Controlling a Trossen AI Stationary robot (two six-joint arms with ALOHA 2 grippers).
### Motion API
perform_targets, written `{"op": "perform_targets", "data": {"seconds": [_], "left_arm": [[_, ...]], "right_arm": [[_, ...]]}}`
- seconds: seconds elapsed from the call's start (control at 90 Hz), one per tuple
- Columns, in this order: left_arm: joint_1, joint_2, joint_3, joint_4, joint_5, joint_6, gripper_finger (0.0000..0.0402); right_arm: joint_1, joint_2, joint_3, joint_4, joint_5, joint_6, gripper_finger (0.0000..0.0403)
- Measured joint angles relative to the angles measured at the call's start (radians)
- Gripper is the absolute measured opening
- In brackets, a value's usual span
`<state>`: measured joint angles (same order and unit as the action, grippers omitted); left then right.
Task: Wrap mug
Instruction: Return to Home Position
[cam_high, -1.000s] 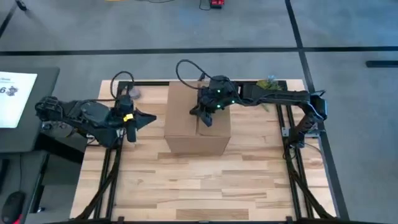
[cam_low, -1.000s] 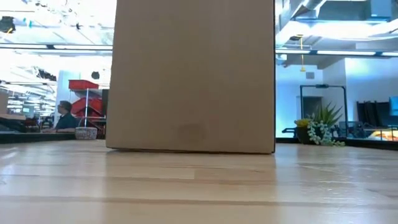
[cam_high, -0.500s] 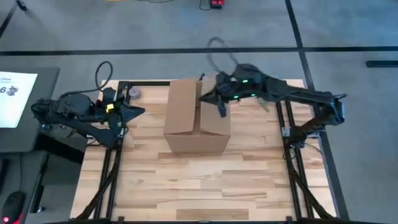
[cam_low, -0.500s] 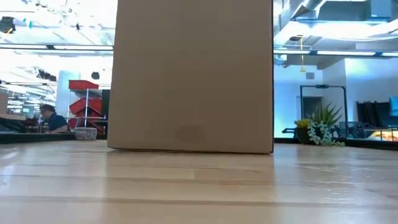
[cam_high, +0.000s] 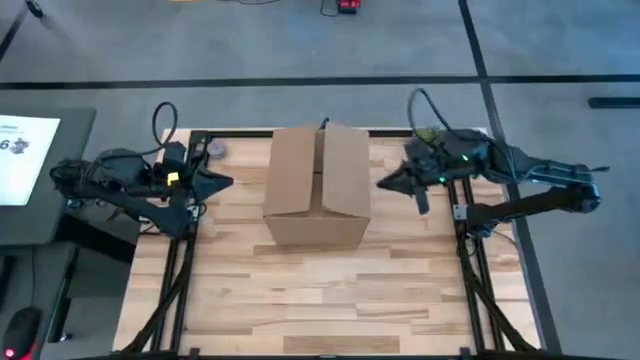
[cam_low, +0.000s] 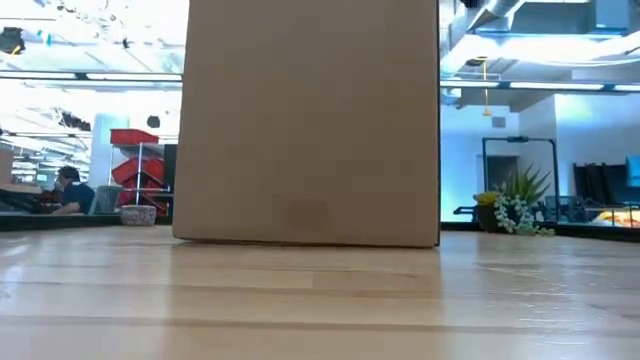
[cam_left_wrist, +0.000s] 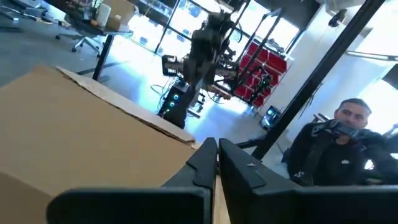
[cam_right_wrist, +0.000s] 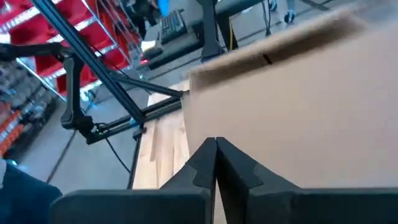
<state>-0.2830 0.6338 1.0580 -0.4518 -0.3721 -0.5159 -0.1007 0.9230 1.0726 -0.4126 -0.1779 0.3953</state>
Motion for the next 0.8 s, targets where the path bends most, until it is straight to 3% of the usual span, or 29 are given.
{"op": "perform_targets", "data": {"seconds": [0.167,0.344,0.578,0.8], "left_arm": [[0.064,0.016,-0.057,0.074,0.006,-0.014,0.0],[0.182,0.047,-0.165,0.21,0.115,-0.064,0.0],[0.319,0.099,-0.227,0.351,0.218,-0.073,0.0],[0.386,0.115,-0.227,0.36,0.23,-0.072,0.0]], "right_arm": [[-0.004,-0.221,-0.298,0.164,0.001,0.086,0.0],[-0.041,-0.433,-0.524,0.237,0.0,0.129,0.0],[-0.097,-0.709,-0.722,0.291,0.0,0.137,0.0],[-0.128,-0.922,-0.859,0.299,0.021,0.184,0.0]]}}
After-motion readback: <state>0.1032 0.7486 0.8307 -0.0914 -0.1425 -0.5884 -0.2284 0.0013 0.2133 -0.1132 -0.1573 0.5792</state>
